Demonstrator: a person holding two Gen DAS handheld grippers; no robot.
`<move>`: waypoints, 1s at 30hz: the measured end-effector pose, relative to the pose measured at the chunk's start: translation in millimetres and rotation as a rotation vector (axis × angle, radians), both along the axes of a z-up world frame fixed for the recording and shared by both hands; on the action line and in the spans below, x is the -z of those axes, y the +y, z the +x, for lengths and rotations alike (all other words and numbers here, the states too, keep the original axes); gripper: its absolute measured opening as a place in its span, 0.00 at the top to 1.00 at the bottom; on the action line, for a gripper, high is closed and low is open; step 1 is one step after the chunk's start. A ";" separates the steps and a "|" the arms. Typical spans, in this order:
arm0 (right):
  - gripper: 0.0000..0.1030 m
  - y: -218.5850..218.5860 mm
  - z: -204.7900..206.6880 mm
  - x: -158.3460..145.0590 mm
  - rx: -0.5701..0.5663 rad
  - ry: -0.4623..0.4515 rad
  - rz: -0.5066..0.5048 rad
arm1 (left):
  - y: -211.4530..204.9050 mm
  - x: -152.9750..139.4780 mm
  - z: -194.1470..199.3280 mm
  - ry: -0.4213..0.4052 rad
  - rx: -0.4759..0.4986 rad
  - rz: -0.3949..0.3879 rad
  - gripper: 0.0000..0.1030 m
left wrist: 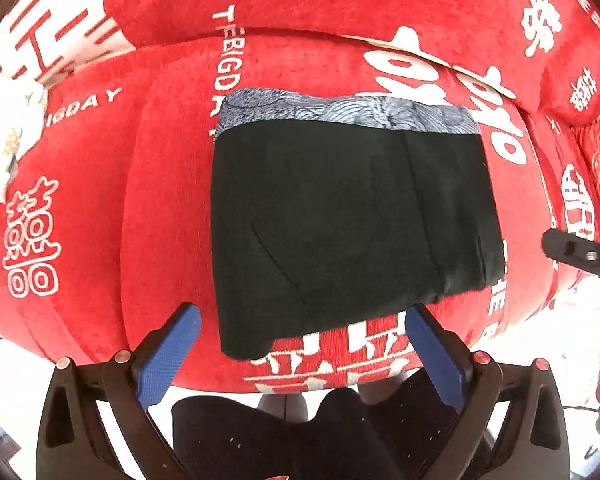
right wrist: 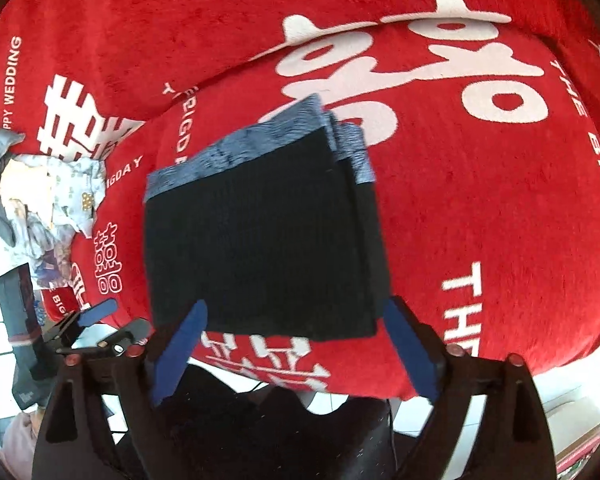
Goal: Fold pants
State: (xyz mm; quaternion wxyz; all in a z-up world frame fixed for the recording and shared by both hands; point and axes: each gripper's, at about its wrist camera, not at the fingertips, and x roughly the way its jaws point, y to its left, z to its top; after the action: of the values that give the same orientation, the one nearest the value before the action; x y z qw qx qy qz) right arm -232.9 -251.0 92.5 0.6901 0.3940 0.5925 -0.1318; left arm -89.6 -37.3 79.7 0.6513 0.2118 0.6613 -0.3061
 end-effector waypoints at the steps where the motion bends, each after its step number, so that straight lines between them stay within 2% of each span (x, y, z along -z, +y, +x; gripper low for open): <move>1: 0.00 5.1 1.3 -6.5 -0.005 -0.001 -0.025 | 0.6 -5.6 -3.0 -0.012 0.007 0.001 0.01; 6: 0.00 30.4 8.8 -38.3 -0.051 0.048 -0.196 | 6.9 -31.3 -7.1 -0.067 0.009 -0.008 0.01; 10: 0.00 41.8 10.6 -52.2 -0.040 0.075 -0.220 | 12.9 -48.9 -6.3 -0.130 0.004 -0.003 0.01; 21: 0.00 75.1 14.7 -94.1 -0.035 0.090 -0.301 | 25.0 -93.4 -2.1 -0.190 -0.022 -0.055 0.01; 26: 0.00 73.3 18.7 -106.1 -0.043 0.087 -0.326 | 24.7 -104.6 -6.7 -0.215 -0.027 -0.043 0.01; 30: 0.00 70.3 16.8 -112.6 -0.082 0.102 -0.352 | 21.5 -107.2 -13.7 -0.226 -0.044 -0.004 0.01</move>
State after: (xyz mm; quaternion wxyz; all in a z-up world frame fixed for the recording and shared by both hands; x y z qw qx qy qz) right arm -216.1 -180.7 205.1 0.7222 0.2355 0.6103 -0.2249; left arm -103.3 -15.9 186.9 0.7288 0.2291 0.5873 -0.2672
